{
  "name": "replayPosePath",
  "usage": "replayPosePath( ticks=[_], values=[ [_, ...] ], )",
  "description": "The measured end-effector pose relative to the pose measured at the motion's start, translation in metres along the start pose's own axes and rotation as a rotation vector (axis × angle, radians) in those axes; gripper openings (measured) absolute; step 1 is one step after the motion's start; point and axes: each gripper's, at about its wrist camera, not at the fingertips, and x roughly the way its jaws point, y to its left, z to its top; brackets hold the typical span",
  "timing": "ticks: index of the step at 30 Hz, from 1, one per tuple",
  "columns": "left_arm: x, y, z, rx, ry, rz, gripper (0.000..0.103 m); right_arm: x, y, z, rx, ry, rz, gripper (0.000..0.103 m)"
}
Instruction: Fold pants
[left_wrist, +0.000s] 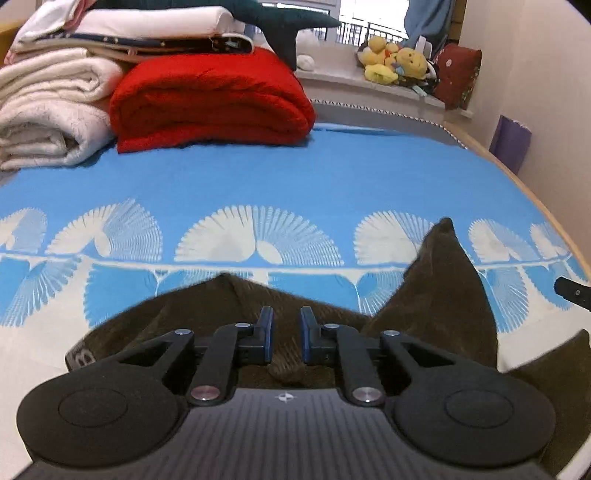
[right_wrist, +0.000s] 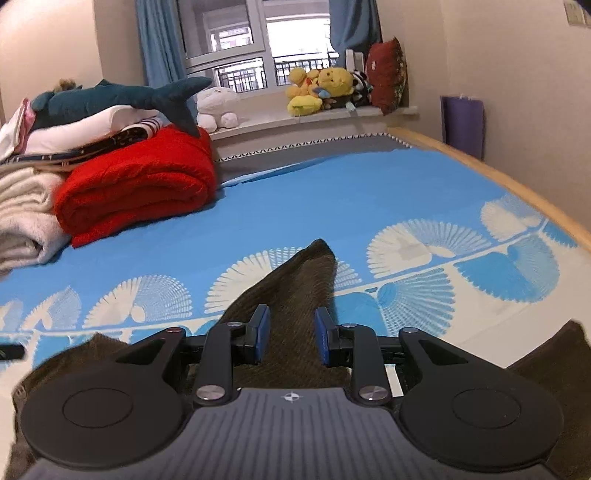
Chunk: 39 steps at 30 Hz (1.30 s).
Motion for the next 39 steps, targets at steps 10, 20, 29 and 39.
replayPosePath(
  ticks=[10,20,29,39],
  values=[
    [0.042,0.012,-0.008,0.038,0.126,-0.008,0.016,0.056,-0.004,0.014,0.038,0.028,-0.005,0.012],
    [0.072,0.024,-0.007,-0.034,0.233,-0.01,0.018,0.139,-0.022,-0.003,0.177,0.254,-0.022,0.039],
    [0.08,0.018,-0.001,-0.044,0.249,-0.041,0.023,0.176,-0.027,-0.023,0.19,0.345,-0.117,0.043],
    [0.085,0.019,-0.002,-0.05,0.272,-0.045,0.028,0.195,0.0,-0.033,0.044,0.349,-0.154,0.069]
  ],
)
